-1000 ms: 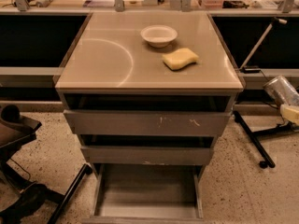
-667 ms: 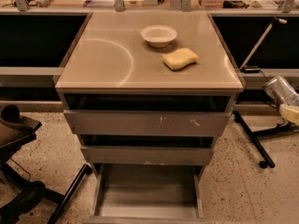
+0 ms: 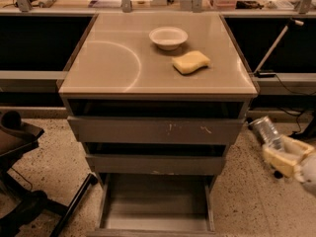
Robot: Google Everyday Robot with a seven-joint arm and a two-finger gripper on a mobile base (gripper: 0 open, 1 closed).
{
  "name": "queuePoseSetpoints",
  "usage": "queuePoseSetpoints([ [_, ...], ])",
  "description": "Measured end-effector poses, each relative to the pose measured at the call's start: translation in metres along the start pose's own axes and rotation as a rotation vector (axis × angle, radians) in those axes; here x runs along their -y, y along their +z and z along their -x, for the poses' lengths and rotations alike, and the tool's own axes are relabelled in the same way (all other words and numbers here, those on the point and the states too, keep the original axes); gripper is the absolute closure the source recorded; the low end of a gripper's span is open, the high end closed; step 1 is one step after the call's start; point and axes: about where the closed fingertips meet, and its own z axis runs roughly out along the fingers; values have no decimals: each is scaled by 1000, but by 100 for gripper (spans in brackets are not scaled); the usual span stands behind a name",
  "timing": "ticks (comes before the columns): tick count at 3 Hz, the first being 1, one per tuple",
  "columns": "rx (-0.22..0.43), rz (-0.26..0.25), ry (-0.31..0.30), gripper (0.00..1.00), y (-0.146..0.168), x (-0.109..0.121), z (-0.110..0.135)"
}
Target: Place redbull can into bottom drawer
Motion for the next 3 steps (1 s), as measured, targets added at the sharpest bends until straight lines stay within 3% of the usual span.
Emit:
queuePoseSetpoints([
  [1,12,-2,12,100,14,-31,-59],
  [3,14,8,18,100,18,-36,-66],
])
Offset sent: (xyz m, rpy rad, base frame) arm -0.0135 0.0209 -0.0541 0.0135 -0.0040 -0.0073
